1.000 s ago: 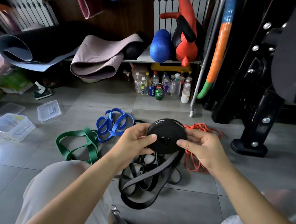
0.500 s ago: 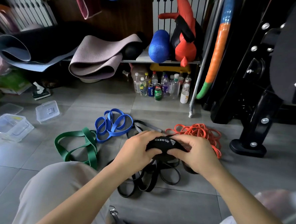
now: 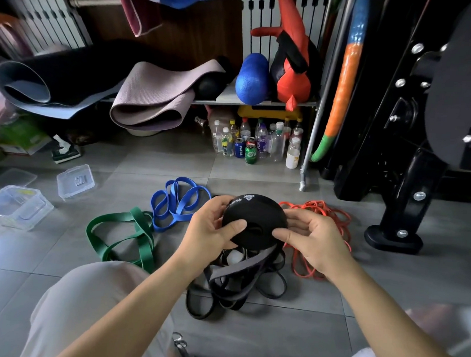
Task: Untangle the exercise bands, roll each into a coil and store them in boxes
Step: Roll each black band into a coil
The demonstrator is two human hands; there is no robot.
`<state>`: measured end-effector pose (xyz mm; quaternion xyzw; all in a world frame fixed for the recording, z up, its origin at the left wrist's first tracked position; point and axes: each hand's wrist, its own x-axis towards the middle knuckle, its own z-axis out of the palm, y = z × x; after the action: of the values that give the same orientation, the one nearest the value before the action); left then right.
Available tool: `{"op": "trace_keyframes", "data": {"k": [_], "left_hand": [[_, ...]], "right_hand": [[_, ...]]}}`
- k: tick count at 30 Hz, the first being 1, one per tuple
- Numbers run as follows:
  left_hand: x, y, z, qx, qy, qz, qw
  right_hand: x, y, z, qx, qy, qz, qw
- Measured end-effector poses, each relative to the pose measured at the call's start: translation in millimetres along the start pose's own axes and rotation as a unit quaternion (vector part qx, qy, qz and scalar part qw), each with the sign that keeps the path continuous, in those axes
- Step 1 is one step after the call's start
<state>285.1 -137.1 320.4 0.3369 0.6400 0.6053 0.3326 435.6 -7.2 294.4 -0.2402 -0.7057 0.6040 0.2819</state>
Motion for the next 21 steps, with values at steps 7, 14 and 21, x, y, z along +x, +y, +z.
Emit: {"op": "trace_keyframes", "data": {"k": [7, 14, 21], "left_hand": [[-1.5, -12.0, -5.3, 0.504, -0.051, 0.263, 0.821], [-5.2, -13.2, -3.2, 0.464, -0.075, 0.259, 0.844], [-3.9, -5.1, -2.8, 0.277, -0.004, 0.195, 0.941]], "right_hand": [[-3.4, 2.0, 5.9, -0.117, -0.012, -0.020, 0.993], [-8.7, -3.2, 3.3, -0.184, -0.034, -0.039, 0.981], [-3.7, -18.7, -0.7, -0.047, 0.006, -0.035, 0.998]]}}
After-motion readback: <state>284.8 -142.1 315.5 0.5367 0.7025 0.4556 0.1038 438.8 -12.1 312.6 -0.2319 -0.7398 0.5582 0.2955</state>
